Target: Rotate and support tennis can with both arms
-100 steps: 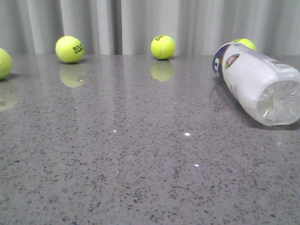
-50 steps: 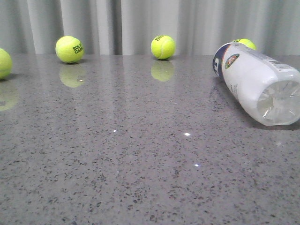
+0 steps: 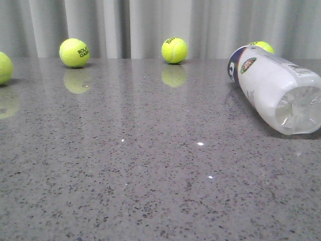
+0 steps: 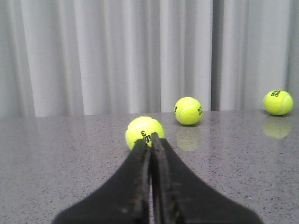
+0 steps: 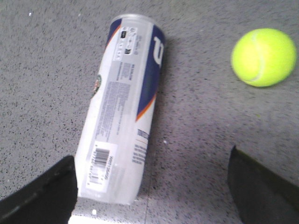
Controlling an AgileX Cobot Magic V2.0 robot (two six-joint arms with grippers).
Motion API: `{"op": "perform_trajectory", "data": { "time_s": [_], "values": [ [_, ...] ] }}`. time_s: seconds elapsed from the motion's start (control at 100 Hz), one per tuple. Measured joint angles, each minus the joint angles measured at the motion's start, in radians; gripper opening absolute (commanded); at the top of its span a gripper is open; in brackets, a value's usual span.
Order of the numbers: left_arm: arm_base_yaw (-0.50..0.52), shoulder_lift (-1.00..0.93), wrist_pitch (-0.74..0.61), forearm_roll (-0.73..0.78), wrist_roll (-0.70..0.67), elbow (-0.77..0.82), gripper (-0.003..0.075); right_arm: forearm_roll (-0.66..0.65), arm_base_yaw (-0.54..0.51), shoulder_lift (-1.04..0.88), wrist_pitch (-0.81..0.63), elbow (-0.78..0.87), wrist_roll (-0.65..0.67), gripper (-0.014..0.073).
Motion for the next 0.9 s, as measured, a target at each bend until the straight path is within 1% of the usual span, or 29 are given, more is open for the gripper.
{"op": "perform_trajectory", "data": {
  "time_s": [0.27, 0.53, 0.9],
  "values": [
    [0.000, 0.000, 0.000, 0.000, 0.000, 0.000, -0.0021, 0.006, 0.086, 0.213, -0.070, -0.050, -0.001, 0.0642],
    [0.000, 0.000, 0.000, 0.000, 0.000, 0.000, -0.0021, 0.007, 0.095, 0.373, -0.100, -0.108, -0.002, 0.0642],
    [0.000, 0.000, 0.000, 0.000, 0.000, 0.000, -0.0021, 0.026, 0.097, 0.472, -0.156, -0.126, -0.002, 0.0642]
  ]
}}
